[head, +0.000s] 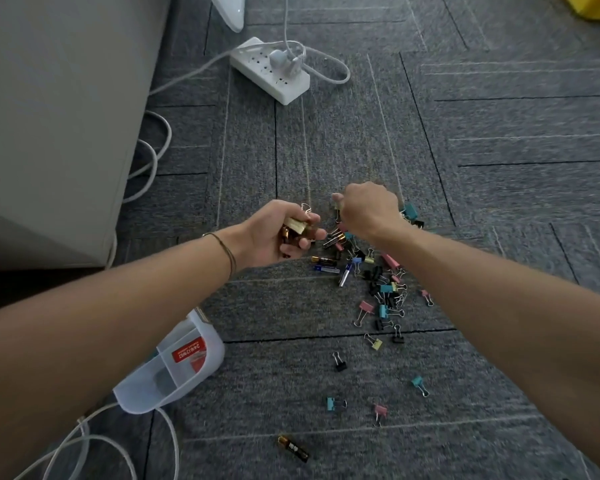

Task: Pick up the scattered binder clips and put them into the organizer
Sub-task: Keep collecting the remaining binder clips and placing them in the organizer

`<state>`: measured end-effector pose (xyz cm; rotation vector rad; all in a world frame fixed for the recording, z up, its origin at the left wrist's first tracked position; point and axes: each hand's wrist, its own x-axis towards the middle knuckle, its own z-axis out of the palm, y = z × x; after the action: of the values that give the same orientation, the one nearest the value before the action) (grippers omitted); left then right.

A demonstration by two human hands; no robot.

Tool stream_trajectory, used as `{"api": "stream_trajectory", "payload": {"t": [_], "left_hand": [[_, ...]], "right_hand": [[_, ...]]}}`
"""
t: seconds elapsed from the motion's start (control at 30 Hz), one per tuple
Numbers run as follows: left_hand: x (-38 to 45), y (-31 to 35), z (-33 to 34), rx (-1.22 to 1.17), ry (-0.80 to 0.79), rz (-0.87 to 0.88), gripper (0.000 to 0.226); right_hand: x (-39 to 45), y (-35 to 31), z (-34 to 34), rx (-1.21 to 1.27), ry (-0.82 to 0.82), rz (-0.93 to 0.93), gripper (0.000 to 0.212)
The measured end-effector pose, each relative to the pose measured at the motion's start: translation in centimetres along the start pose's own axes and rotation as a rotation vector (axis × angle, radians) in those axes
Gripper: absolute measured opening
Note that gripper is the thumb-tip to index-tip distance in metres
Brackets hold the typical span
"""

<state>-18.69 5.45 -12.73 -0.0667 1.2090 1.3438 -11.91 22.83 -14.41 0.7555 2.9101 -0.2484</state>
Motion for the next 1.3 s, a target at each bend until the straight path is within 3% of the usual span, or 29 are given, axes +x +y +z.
{"api": "stream_trajectory", "payload": {"t": [0.13, 0.27, 0.4, 0.5, 0.6, 0.67, 0.77, 0.9, 1.0, 1.07, 1.17, 1.23, 1.3], "left_hand": [[-0.7, -0.6, -0.5, 0.103, 0.042, 0.012, 0.033], [-0.4, -0.8, -0.8, 0.251, 0.099, 0.013, 0.007], [0.2, -0.9, -0.1, 0.670, 0.505, 0.099, 0.030], [1.0, -1.7, 0.6, 1.082, 0.664, 0.186, 0.036], [1.6, -2.0, 1.6, 1.334, 0.718, 0.151, 0.048], [1.9, -2.0, 2.2, 1.509, 0.750, 0.149, 0.048], [2.1, -1.8, 2.9, 1.662, 0.735, 0.190, 0.038], [1.9, -1.6, 3.0, 1.750, 0.645, 0.230, 0.032], [1.5, -1.4, 2.3, 1.483, 0.519, 0.212, 0.037], [1.0, -1.1, 1.6, 1.013, 0.354, 0.172, 0.033], [-0.1, -0.7, 0.2, 0.353, 0.103, 0.095, 0.019], [-0.5, -0.7, -0.8, 0.162, 0.008, 0.083, 0.015], [-0.9, -0.7, -1.4, 0.083, -0.022, 0.078, 0.020]], "right_hand": [[0.0, -0.5, 0.3, -0.124, -0.016, -0.049, 0.061], [-0.2, 0.1, 1.2, -0.058, 0.023, -0.092, 0.051], [0.2, 1.8, 1.6, 0.599, -0.089, 0.105, 0.039], [-0.8, 2.9, 1.2, 0.868, -0.135, 0.162, 0.036], [-1.8, 4.3, 0.3, 1.508, -0.425, 0.140, 0.025], [-2.5, 5.1, -0.6, 1.805, -0.643, 0.015, 0.015], [-3.3, 5.8, -1.9, 2.032, -0.839, -0.162, 0.017], [-3.0, 5.7, -2.9, 2.086, -0.915, -0.205, 0.035], [-2.6, 5.0, -2.5, 1.970, -0.858, -0.199, 0.039], [-2.7, 4.6, -1.9, 1.858, -0.806, -0.177, 0.036], [-3.2, 4.1, -1.4, 1.637, -0.702, 0.023, 0.038], [-3.5, 3.6, -1.1, 1.378, -0.619, 0.102, 0.030], [-3.7, 2.7, -0.9, 1.076, -0.506, 0.060, 0.017]]}}
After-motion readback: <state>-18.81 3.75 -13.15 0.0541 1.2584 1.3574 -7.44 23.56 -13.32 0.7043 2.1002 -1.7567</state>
